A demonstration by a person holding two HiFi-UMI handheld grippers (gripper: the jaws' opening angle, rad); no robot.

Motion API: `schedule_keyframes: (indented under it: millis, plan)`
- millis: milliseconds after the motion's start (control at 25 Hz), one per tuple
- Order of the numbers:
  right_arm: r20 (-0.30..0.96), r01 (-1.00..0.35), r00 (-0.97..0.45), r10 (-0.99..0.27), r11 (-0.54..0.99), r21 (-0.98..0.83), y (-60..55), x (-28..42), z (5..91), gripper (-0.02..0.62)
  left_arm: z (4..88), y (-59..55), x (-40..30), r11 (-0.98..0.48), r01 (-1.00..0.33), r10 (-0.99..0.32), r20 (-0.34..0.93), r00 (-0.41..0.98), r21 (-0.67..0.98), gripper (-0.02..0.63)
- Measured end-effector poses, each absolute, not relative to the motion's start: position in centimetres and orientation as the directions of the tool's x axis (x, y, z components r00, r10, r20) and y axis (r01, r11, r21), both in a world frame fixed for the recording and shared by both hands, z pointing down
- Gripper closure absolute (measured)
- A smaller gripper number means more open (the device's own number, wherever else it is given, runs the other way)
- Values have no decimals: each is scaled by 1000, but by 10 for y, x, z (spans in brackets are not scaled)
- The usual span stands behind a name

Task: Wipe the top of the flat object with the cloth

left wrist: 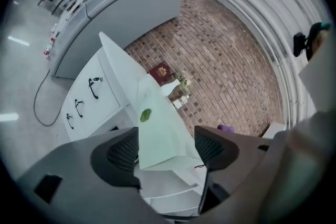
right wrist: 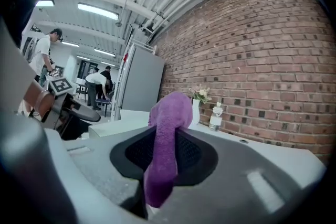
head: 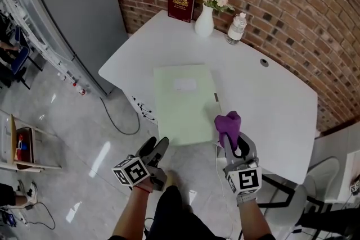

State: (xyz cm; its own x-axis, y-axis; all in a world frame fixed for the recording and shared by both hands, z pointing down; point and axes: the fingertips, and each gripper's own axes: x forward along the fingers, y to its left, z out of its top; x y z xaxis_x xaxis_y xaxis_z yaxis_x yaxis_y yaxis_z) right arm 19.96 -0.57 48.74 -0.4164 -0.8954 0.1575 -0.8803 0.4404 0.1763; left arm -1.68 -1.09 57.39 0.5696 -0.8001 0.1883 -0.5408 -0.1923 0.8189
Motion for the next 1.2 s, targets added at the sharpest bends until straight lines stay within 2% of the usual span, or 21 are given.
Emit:
schedule_keyframes:
  millis: [160, 600, 720, 1200]
  plan:
    - [163, -851, -475, -865, 499, 163, -22, 175, 482, 517, 586, -21, -11, -164, -449, -752, 183, 633, 879, 281]
    - [253, -779, -575, -778, 615, 119, -65, 124, 495, 517, 602, -38, 16, -35, -73, -629, 35, 776, 997, 276]
    - [271, -778, -578, -770, 620, 103, -76, 117, 495, 517, 600, -46, 14, -101, -133, -605, 45, 795, 986, 279]
    - [216, -756, -630, -746, 653, 48, -111, 94, 440, 517, 530, -94, -42, -184, -420, -639, 216, 738, 889, 301]
